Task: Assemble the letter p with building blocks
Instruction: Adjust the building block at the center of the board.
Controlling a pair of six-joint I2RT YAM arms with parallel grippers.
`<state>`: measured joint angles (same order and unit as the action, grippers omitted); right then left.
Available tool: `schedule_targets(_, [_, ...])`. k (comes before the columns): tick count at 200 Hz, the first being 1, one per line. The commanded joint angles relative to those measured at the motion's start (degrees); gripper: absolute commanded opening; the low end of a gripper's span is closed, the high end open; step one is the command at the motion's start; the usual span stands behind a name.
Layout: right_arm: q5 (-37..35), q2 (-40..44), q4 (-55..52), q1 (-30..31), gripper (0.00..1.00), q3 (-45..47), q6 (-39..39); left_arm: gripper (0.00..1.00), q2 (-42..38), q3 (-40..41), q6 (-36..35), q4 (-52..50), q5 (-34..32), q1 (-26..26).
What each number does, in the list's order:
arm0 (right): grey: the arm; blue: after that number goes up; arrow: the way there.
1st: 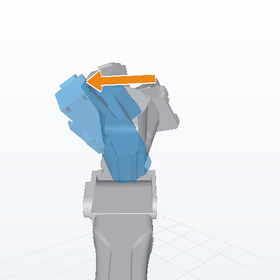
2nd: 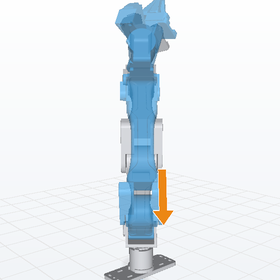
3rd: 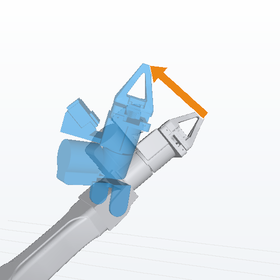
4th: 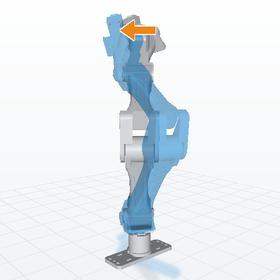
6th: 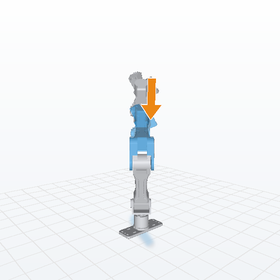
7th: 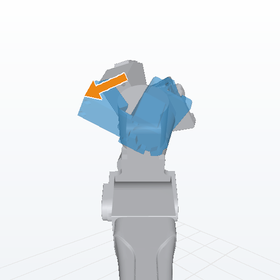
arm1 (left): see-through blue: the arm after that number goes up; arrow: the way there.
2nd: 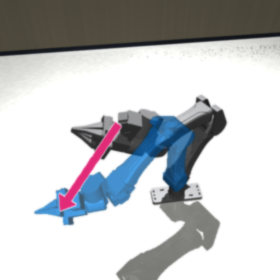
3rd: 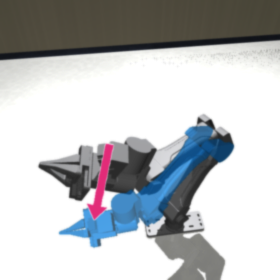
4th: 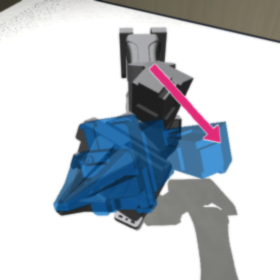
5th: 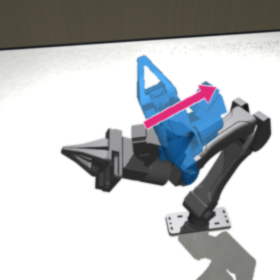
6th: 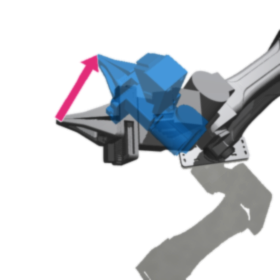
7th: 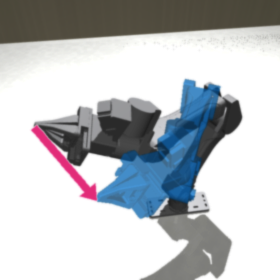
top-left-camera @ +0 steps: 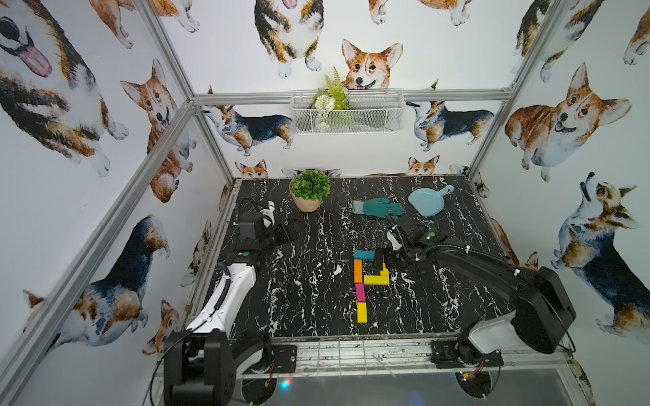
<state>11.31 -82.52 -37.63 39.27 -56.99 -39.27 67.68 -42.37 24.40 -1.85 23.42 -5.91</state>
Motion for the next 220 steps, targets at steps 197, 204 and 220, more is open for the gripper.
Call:
schedule_targets(197, [10.95,-4.83,18.73,-3.69,1.00,10.24,-5.98,1.00,15.65,5.99,-2.78,13.96,15.14,-22.56])
schedule_targets(204, [10.93,-4.99,18.69,-3.68,1.00,10.29,-5.91,1.00,16.00,5.74,-2.78,13.81,15.36,-22.56])
schedule_targets(220, [10.78,-5.11,18.43,-3.71,1.00,10.06,-5.96,1.00,16.93,5.29,-2.54,13.83,16.08,-22.58])
